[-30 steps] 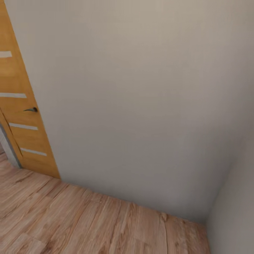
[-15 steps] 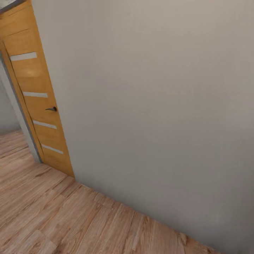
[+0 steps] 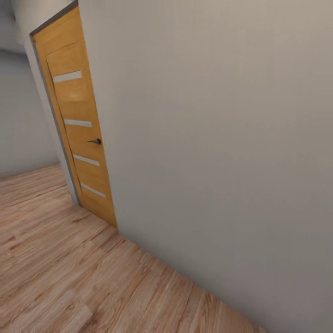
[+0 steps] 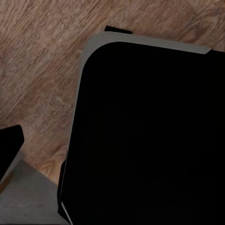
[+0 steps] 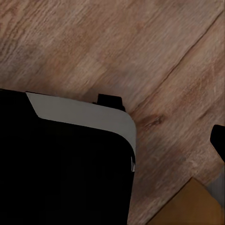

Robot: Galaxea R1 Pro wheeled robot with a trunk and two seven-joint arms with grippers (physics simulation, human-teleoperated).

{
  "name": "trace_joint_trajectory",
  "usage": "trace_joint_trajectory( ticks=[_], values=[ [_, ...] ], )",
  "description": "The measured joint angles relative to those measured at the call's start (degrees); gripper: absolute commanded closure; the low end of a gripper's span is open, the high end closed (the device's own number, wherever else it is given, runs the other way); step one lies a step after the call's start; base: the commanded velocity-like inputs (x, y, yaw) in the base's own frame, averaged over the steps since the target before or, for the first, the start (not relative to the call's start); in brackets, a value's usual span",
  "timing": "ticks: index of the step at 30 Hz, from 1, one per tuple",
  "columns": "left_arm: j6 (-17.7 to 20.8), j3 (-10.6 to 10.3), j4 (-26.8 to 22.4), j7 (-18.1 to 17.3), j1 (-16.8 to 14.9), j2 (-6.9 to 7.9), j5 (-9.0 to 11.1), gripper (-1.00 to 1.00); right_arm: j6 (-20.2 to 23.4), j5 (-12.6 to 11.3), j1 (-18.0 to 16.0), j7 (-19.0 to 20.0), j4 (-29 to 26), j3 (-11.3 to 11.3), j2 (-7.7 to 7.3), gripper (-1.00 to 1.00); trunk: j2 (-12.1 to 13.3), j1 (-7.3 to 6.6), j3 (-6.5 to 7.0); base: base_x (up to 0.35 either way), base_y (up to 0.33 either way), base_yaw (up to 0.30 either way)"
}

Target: Move the two storage containers from the living room to the garage. In the garage, place one container on the floor and stack the other container on top of it (either order is fine).

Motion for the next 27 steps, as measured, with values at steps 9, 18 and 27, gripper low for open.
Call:
trace_joint_trajectory(
  ticks=[9, 18, 27],
  values=[
    [0.0, 0.0, 0.0, 0.0, 0.0, 0.05, 0.0, -1.00, 0.0, 0.1, 0.0, 0.0, 0.0, 0.1, -0.08, -1.00, 0.0, 0.00, 0.00, 0.000, 0.000, 0.300],
    [0.0, 0.0, 0.0, 0.0, 0.0, 0.05, 0.0, -1.00, 0.0, 0.0, 0.0, 0.0, 0.0, 0.1, -0.12, -1.00, 0.0, 0.00, 0.00, 0.000, 0.000, 0.300],
    [0.0, 0.0, 0.0, 0.0, 0.0, 0.05, 0.0, -1.00, 0.0, 0.0, 0.0, 0.0, 0.0, 0.1, -0.05, -1.00, 0.0, 0.00, 0.00, 0.000, 0.000, 0.300]
  ],
)
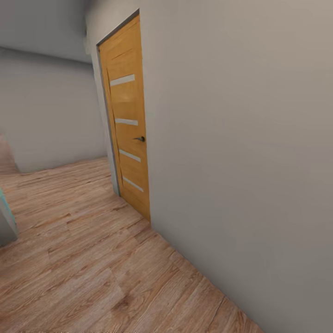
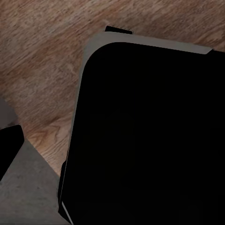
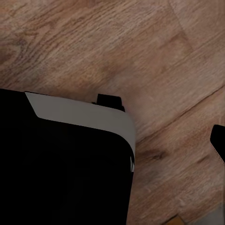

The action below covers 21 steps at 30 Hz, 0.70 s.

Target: Move the two storage containers from the living room to the garage. In the garage, place one container on the floor and stack the other container on top of it (either order is fine).

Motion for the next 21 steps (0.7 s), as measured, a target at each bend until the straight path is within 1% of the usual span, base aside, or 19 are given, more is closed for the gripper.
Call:
trace_joint_trajectory(
  ticks=[21],
  values=[
    [0.0, 0.0, 0.0, 0.0, 0.0, 0.00, 0.0, -1.00, -0.1, 0.1, 0.0, 0.0, 0.0, 0.0, 0.00, -1.00, 0.0, 0.00, 0.00, 0.000, 0.000, 0.300]
  ],
)
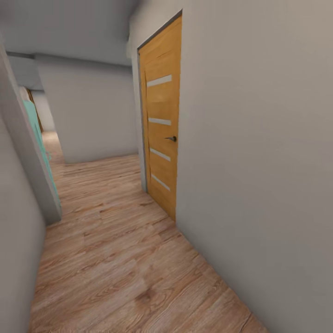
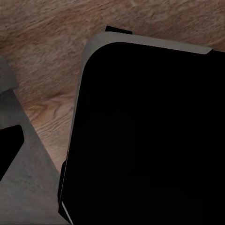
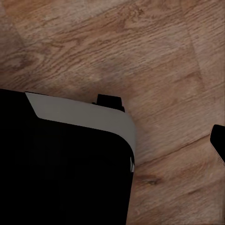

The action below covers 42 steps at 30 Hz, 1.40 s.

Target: Move the two storage containers from the living room to the garage. In the garage, place one container on the floor and stack the other container on top of it (either order is fine).

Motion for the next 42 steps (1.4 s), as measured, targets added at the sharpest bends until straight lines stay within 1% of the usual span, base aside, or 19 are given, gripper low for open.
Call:
trace_joint_trajectory(
  ticks=[20, 23, 28, 42],
  values=[
    [0.0, 0.0, 0.0, 0.0, 0.0, 0.03, 0.0, -1.00, 0.0, 0.0, 0.0, 0.0, 0.0, 0.0, 0.00, -1.00, 0.0, 0.00, 0.00, 0.000, 0.000, 0.300],
    [-0.4, 0.0, -0.1, 0.0, 0.0, 0.07, 0.0, -1.00, 0.1, 0.0, 0.0, 0.0, 0.0, 0.0, -0.01, -1.00, 0.0, -0.02, 0.00, 0.162, 0.000, 0.265],
    [0.0, 0.0, 0.0, 0.0, 0.0, 0.09, 0.2, -1.00, 0.1, 0.0, 0.0, 0.0, 0.0, 0.0, -0.08, -1.00, 0.0, -0.03, 0.00, 0.290, 0.000, 0.077],
    [0.1, 0.0, 0.0, 0.0, 0.0, 0.01, 0.2, -1.00, 0.1, 0.0, 0.0, -0.1, 0.0, 0.0, -0.09, -1.00, 0.0, -0.03, 0.00, 0.321, 0.000, 0.004]
  ],
)
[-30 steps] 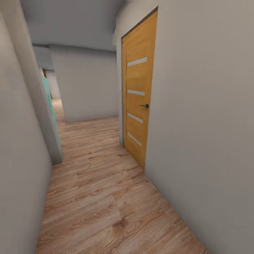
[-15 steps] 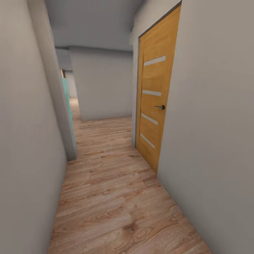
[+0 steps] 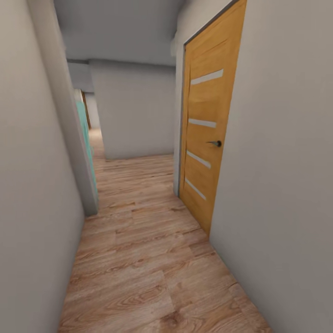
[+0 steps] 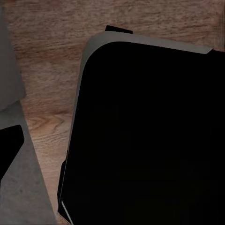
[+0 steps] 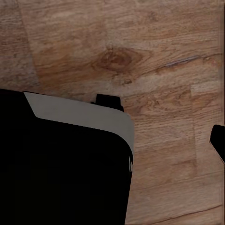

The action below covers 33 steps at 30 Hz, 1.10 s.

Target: Move the two storage containers from the living room to the garage. In the garage, place one container on the floor and stack the other container on top of it (either order is fine).

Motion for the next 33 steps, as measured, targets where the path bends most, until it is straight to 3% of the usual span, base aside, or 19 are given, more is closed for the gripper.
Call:
trace_joint_trajectory(
  ticks=[17, 20, 23, 25, 33],
  values=[
    [0.1, 0.0, -0.5, 0.1, 0.0, 0.90, 0.0, -1.00, 0.3, -0.4, 0.1, -0.1, 0.1, 0.0, 0.02, -1.00, 0.0, 0.00, 0.00, 0.323, 0.000, 0.000],
    [0.1, 0.0, -0.4, 0.1, 0.0, 0.96, 1.8, -1.00, 0.2, -0.4, 0.2, -0.1, 0.1, 0.0, 0.00, -1.00, 0.0, 0.00, 0.00, 0.323, 0.000, 0.000],
    [0.1, -0.1, -0.4, 0.0, 0.0, 1.01, 5.6, -1.00, 0.2, -0.4, 0.2, 0.0, 0.1, 0.0, 0.03, -1.00, 0.0, 0.00, 0.00, 0.323, 0.000, 0.072],
    [0.2, -0.1, -0.3, 0.0, 0.0, 0.97, 6.8, -1.00, 0.1, -0.3, 0.2, 0.2, 0.1, 0.0, 0.01, -1.00, 0.0, 0.00, 0.00, 0.323, 0.000, 0.215],
    [0.2, -0.1, -0.2, 0.0, 0.0, 0.96, 7.5, -1.00, 0.1, -0.2, 0.2, 0.3, 0.1, 0.0, -0.01, -1.00, 0.0, 0.00, 0.00, 0.323, 0.000, 0.268]
  ],
)
